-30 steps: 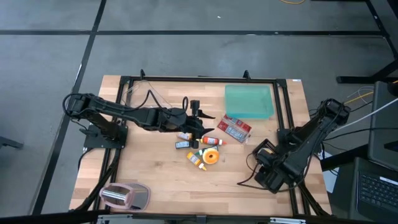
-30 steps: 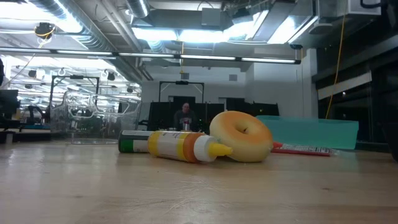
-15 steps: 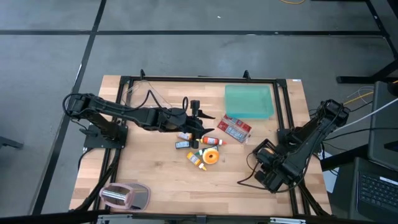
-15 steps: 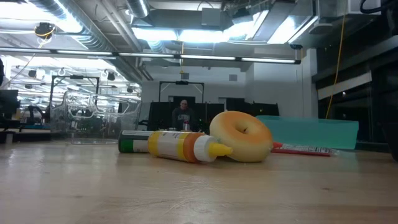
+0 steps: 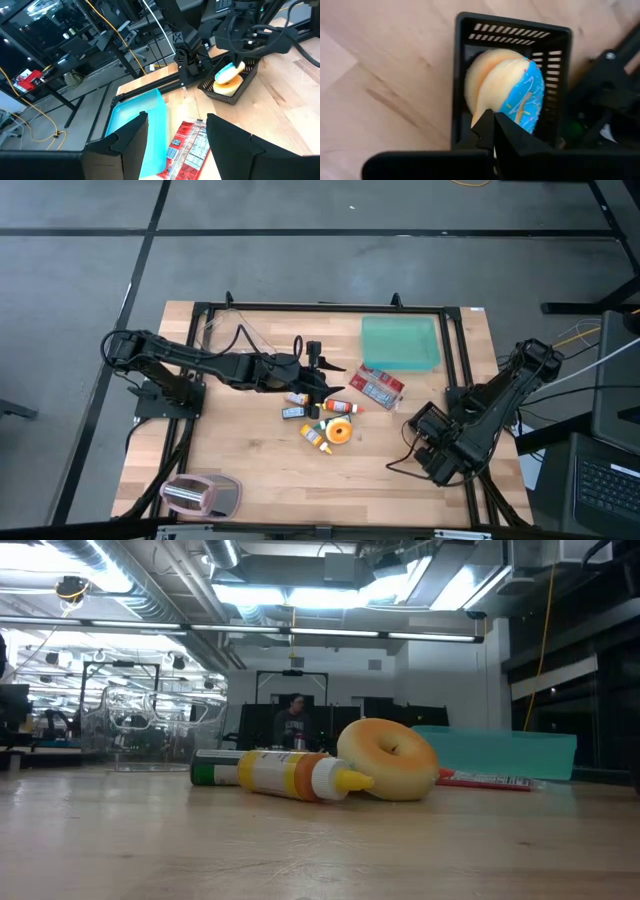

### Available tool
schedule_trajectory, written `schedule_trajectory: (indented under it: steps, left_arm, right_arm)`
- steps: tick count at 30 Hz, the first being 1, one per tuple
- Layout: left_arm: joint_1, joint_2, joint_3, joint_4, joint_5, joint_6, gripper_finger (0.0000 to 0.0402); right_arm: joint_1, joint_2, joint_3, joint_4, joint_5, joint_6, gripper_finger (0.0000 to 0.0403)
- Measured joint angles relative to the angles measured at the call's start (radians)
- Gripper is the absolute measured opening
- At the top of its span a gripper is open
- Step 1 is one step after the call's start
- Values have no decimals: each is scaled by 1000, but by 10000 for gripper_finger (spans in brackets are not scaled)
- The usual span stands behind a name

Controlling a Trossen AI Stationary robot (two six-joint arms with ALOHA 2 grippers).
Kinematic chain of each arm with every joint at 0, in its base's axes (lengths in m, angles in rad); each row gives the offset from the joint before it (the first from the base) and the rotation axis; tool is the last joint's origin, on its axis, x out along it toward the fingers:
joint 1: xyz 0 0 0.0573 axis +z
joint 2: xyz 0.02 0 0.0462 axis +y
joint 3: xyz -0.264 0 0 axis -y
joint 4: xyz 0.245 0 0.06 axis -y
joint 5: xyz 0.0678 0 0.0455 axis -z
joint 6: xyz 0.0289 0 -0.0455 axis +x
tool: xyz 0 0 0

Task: Pick & Place Food Item
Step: Put the blue donut into the black bin

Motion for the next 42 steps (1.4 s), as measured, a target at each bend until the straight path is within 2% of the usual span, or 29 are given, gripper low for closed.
schedule_trajectory:
  steps: [42]
  left_arm:
    - [0,0,0,-18,0,-8,196]
  right_arm:
    - [0,-159,0,-229,-37,53,0]
